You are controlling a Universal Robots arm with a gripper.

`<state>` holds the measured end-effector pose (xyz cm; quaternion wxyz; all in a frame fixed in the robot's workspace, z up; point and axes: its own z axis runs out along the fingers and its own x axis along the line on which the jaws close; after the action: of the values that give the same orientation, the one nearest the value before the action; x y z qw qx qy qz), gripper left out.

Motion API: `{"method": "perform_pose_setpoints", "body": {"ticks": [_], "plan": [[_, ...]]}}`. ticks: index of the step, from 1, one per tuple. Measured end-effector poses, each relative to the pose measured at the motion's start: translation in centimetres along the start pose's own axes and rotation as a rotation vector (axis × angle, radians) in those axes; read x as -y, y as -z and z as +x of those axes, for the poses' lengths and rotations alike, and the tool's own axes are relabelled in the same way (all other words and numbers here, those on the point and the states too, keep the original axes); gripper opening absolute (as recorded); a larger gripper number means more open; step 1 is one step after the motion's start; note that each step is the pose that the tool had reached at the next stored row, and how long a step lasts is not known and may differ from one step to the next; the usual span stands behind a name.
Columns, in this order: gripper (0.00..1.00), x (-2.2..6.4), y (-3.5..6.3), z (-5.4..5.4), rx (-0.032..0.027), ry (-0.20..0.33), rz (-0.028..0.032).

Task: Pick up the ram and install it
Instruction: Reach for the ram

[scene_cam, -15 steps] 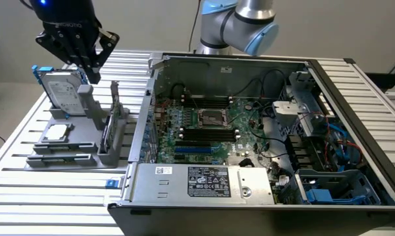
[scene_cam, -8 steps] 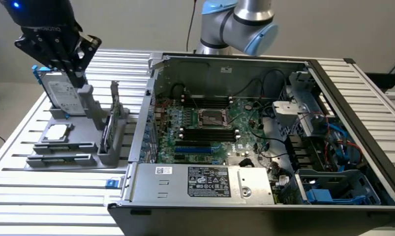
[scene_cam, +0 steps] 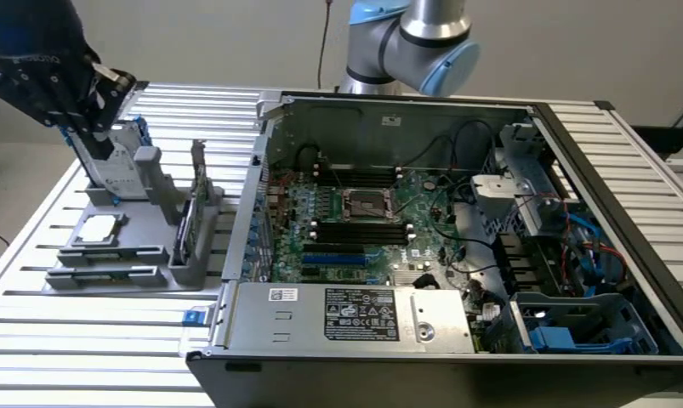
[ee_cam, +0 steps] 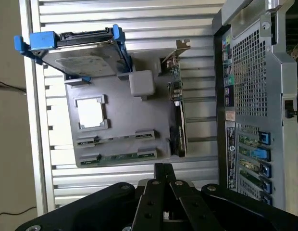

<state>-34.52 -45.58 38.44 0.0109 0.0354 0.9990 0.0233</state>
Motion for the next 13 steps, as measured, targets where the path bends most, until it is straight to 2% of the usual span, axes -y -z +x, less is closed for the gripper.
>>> {"method": "perform_pose_setpoints", "body": {"ticks": [13], "plan": [[0.11, 1.35, -1.15, 5.6, 0.0001, 0.0, 0.0008]]}}
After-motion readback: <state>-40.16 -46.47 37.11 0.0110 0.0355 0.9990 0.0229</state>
